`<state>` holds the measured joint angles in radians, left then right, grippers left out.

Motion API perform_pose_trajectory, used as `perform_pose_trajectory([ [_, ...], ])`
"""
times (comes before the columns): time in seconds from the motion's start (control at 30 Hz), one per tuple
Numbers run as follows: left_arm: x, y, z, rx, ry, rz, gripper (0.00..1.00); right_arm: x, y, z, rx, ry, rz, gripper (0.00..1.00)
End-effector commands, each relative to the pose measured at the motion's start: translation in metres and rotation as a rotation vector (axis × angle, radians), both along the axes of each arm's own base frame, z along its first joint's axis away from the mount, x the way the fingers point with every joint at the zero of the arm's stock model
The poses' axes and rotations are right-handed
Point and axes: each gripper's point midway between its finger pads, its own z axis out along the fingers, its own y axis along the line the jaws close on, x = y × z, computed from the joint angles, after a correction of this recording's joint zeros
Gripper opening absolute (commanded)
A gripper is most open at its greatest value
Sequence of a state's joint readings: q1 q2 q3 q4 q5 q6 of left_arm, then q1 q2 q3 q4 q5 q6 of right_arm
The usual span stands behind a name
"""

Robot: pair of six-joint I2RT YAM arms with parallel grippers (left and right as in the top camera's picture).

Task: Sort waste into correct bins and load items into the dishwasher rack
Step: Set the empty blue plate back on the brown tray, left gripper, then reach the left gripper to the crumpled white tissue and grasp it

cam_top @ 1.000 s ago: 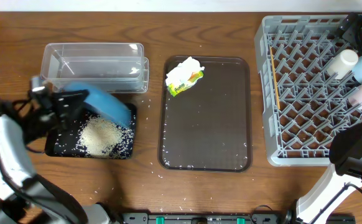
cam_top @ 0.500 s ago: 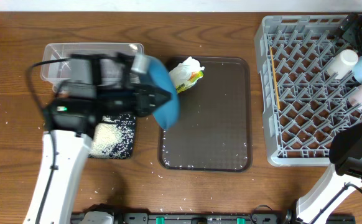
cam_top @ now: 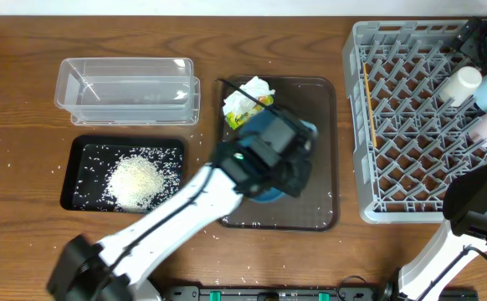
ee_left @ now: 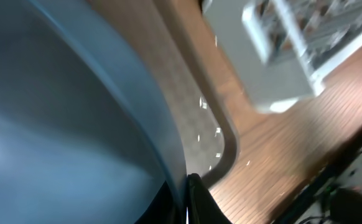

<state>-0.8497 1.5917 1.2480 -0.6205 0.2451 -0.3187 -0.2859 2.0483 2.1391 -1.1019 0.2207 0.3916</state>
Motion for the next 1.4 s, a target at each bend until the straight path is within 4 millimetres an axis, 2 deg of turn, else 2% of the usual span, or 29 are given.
perform_pose_trajectory([
  [0.0,0.002,-0.006,-0.01,0.045,-0.02,0.006,0.07,0.001,0.0,0.005,-0.002,-0.015,-0.014,0.99],
  [0.2,-0.001,-0.007,-0.021,0.066,0.004,-0.002,0.08,0.001,0.0,0.005,-0.002,-0.015,-0.014,0.99],
  [0.3,-0.007,-0.01,-0.021,0.05,0.034,-0.02,0.16,0.001,0.0,0.005,-0.002,-0.015,-0.014,0.99],
  [0.47,-0.006,-0.011,-0.02,0.043,0.033,-0.021,0.21,0.001,0.0,0.005,-0.002,-0.015,-0.014,0.99],
  [0.57,0.002,-0.008,-0.017,0.049,0.0,0.002,0.21,0.001,0.0,0.005,-0.002,-0.015,-0.014,0.99],
  [0.63,0.017,0.004,-0.012,0.076,-0.054,0.053,0.21,0.001,0.0,0.005,-0.002,-0.015,-0.014,0.99],
  [0.77,0.048,0.036,0.008,0.095,-0.142,0.174,0.23,0.001,0.0,0.005,-0.002,-0.015,-0.014,0.99],
  [0.87,0.07,0.067,0.028,0.074,-0.176,0.271,0.28,0.001,0.0,0.005,-0.002,-0.016,-0.014,0.99],
  [0.93,0.084,0.095,0.043,0.058,-0.196,0.353,0.31,0.001,0.0,0.005,-0.002,-0.015,-0.014,0.99],
  [1.1,0.111,0.176,0.068,0.052,-0.223,0.573,0.5,0.001,0.0,0.005,-0.002,-0.015,-0.014,0.99],
  [1.27,0.116,0.259,0.072,0.054,-0.163,0.866,0.54,0.001,0.0,0.005,-0.002,-0.015,-0.014,0.99],
  [1.37,0.111,0.297,0.066,0.066,-0.104,1.004,0.61,0.001,0.0,0.005,-0.002,-0.015,-0.014,0.99],
])
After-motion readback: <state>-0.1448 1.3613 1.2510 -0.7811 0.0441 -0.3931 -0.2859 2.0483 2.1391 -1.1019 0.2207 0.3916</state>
